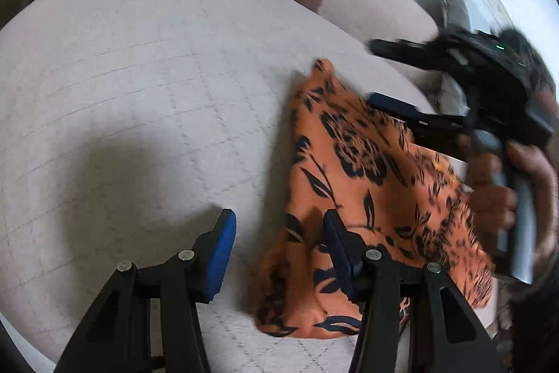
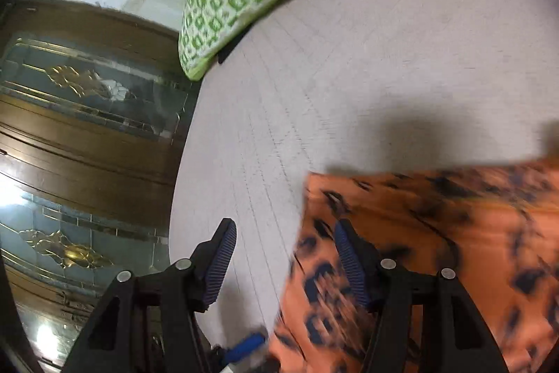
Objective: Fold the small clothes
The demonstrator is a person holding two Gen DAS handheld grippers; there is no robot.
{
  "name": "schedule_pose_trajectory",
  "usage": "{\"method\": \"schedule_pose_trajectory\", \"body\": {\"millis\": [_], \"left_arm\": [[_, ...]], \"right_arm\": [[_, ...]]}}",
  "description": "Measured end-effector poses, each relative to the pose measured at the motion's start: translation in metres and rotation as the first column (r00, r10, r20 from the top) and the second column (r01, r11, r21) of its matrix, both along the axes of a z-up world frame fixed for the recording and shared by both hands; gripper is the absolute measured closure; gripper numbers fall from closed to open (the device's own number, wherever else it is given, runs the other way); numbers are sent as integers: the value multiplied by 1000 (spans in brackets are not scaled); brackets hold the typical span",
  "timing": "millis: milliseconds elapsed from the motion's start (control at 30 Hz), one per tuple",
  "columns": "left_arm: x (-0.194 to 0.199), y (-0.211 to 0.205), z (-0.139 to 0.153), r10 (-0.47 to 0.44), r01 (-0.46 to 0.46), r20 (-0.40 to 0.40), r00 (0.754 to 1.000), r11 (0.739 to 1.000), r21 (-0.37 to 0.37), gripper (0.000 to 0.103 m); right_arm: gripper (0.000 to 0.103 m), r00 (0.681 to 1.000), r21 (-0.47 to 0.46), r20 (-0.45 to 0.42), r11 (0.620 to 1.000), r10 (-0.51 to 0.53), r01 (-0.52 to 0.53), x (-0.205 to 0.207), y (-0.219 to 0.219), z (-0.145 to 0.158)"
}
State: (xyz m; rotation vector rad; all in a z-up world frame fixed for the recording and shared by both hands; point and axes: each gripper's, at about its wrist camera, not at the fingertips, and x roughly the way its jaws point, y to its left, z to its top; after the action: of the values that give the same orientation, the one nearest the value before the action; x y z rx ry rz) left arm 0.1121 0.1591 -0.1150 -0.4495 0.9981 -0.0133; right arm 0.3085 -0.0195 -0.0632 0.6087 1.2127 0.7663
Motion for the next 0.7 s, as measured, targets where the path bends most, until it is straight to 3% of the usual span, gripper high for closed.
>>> {"method": "schedule_pose_trajectory", "body": {"millis": [100,167,267,333,433,600,700], "left_arm": [[4,-16,-6,-29,30,-18,999,995,95,50],[3,-18,-4,-24,25,-8,1000,994,110,50],[-7,-16,8,28,-34,55,998,994,106,50],[-14,-24,22,31,-53,140,990,986,157,50],[-15,-47,37,-21,-23,212,977,979,204,50],[-11,-111,42,-174,116,207,963,958,262,49],[-15,-132,41,-214,160,180,960,949,271,49]], "right_arm": [[37,995,-153,1,984,-97,96,-27,-62,-3],[37,989,-220,20,964,-146,147,-59,-111,-1],[37,961,-174,108,947,-256,271,-120,-196,22],[37,924,-130,119,917,-364,378,-161,-249,29],[33,850,-104,40,844,-525,526,-220,-315,12],[32,726,-54,-162,740,-669,670,-279,-386,-42],[32,711,4,-207,726,-672,688,-270,-391,-62]]}}
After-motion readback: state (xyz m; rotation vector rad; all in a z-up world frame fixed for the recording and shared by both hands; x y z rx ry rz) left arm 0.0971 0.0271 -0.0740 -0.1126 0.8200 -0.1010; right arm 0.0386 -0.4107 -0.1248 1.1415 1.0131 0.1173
